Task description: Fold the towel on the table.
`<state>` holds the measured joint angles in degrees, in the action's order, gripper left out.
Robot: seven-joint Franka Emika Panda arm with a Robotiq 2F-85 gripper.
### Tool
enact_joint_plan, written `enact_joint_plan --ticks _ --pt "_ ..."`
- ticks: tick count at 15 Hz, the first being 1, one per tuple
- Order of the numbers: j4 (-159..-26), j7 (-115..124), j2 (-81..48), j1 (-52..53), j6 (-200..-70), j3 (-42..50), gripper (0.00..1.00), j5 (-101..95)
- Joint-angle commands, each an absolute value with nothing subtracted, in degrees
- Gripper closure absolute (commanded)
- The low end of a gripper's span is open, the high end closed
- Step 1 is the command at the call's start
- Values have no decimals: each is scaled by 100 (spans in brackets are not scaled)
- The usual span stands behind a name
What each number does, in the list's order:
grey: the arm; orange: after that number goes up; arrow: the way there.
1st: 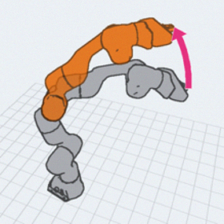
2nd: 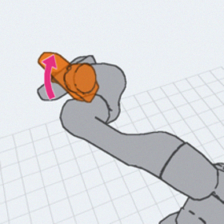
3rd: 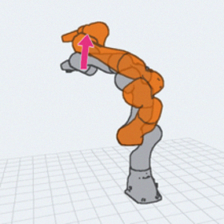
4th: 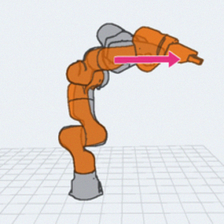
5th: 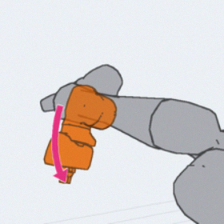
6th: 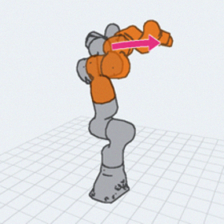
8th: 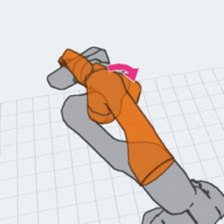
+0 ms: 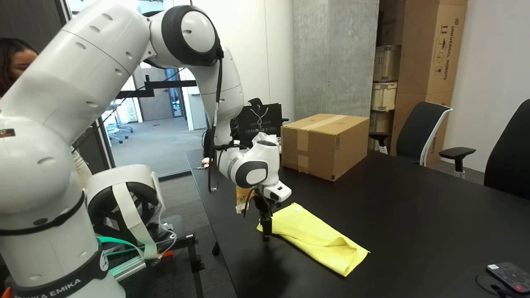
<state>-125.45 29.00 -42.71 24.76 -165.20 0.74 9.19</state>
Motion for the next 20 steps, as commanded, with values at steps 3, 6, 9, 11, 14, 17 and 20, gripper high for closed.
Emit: enact_joint_plan --ticks 3,6,9,11,14,17,20 --pt "-12841 3162 -4317 3031 -17037 420 0 908" --pt "-12828 3182 -4345 3206 -17165 453 0 942" --pt "-12841 3196 -4318 3444 -17247 543 0 922" --pt "-12825 3170 -4321 3604 -17231 626 0 887" --pt "-12783 3059 -4387 3740 -17185 746 0 819" --pt "-12714 2770 -4438 3683 -17114 780 0 657" --pt "-12639 2617 -4503 3791 -17101 1016 0 416"
